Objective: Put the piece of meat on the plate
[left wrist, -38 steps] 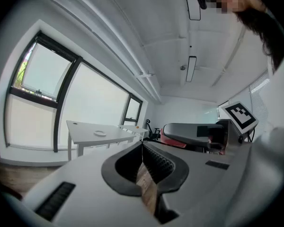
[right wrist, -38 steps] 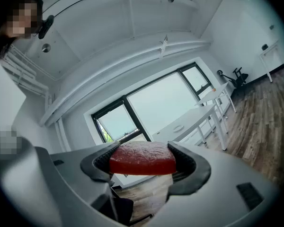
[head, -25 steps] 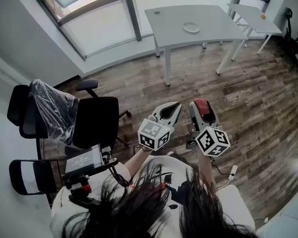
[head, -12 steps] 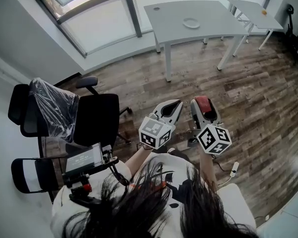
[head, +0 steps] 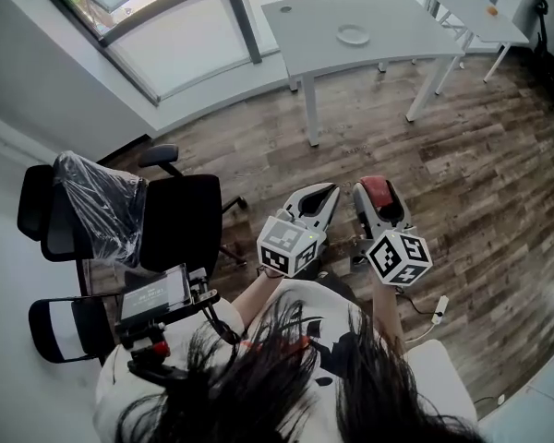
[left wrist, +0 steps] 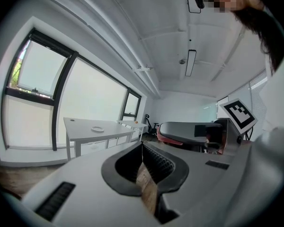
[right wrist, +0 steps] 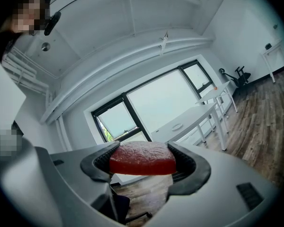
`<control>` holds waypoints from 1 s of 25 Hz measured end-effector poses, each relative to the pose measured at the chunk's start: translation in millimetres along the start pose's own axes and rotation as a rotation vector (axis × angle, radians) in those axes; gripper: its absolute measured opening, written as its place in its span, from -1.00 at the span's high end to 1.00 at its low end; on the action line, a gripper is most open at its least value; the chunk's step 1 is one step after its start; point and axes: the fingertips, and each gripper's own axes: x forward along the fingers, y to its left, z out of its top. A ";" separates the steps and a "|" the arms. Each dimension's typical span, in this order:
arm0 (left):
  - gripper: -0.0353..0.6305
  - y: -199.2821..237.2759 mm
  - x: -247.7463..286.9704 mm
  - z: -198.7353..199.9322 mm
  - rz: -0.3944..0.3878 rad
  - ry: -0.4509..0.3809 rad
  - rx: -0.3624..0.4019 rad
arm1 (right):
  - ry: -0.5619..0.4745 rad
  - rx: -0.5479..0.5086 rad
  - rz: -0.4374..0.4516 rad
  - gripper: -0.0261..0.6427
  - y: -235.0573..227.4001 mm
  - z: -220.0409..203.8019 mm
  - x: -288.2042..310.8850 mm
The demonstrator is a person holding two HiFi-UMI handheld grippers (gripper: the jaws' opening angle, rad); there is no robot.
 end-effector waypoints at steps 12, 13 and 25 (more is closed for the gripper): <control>0.88 6.8 10.7 6.2 0.011 -0.022 0.033 | 0.005 -0.011 0.008 -0.05 -9.1 4.1 5.4; 0.88 9.2 13.4 8.3 0.009 -0.024 0.044 | -0.001 -0.010 0.011 -0.05 -10.1 6.3 9.1; 0.88 20.8 25.9 33.2 0.026 -0.091 0.102 | -0.027 0.002 0.098 -0.05 -0.2 26.4 26.7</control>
